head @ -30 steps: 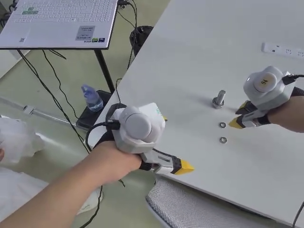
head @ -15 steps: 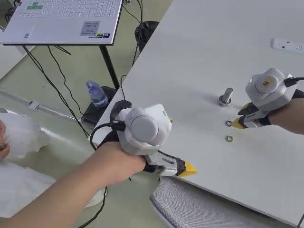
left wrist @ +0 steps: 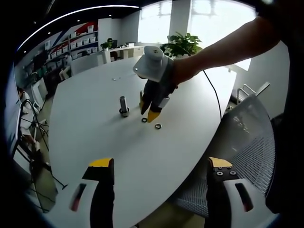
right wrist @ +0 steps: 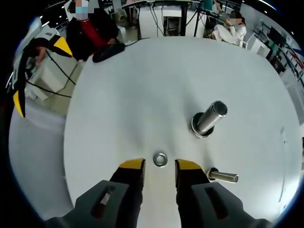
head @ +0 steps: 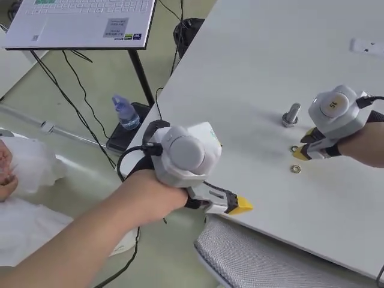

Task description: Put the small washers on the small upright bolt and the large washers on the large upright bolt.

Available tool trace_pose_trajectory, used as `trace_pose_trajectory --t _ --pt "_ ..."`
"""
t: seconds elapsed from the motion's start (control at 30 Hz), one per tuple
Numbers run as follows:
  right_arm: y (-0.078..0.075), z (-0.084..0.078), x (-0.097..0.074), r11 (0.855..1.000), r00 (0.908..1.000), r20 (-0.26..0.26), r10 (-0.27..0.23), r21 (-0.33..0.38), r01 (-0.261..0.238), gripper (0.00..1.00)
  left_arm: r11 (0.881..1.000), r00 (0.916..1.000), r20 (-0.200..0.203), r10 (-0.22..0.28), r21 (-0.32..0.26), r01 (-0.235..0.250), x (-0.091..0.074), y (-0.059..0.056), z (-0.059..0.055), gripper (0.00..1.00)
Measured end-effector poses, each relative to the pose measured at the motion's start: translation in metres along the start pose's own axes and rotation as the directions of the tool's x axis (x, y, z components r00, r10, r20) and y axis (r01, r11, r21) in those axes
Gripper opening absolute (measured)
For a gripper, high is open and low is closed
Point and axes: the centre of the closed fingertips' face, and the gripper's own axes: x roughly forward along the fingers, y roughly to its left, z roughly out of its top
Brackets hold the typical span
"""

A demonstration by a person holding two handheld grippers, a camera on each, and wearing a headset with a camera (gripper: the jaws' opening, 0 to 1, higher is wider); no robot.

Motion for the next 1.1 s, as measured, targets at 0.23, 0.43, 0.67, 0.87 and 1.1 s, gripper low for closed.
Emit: trace_pose_trajectory --t 0.23,0.43,0.67,0.87,1.1 --pt "-0.0007 -0.0037 0.0034 1.0 0.9998 -0.017 -0.011 -0.013 0.011 0.27 1.0 1.0 0.001 0.007 -0.006 -0.007 -0.0051 0.0018 -0.0032 0.79" --pt "-0.002 -0.0043 0.0036 1.0 0.9996 -0.019 -0.022 -0.015 0.022 0.26 1.0 1.0 -0.003 0.005 -0.005 -0.005 -0.004 0.0008 -0.0044 0.79" --pt "-0.0013 -0.0044 0.0032 0.999 0.999 -0.031 -0.032 -0.032 0.031 0.23 1.0 1.0 0.002 0.006 0.0 -0.006 -0.0028 0.0001 -0.0033 0.79" --pt "-0.0002 -0.0039 0.0036 0.999 0.9986 -0.039 -0.036 -0.022 0.035 0.22 1.0 0.9999 0.009 0.012 0.002 -0.012 -0.0035 0.0013 -0.0007 0.79" --pt "-0.0022 -0.0031 0.0044 0.999 0.9982 -0.04 -0.045 -0.003 0.045 0.19 1.0 1.0 0.0 0.007 0.004 -0.007 -0.0031 -0.0006 -0.0037 0.78"
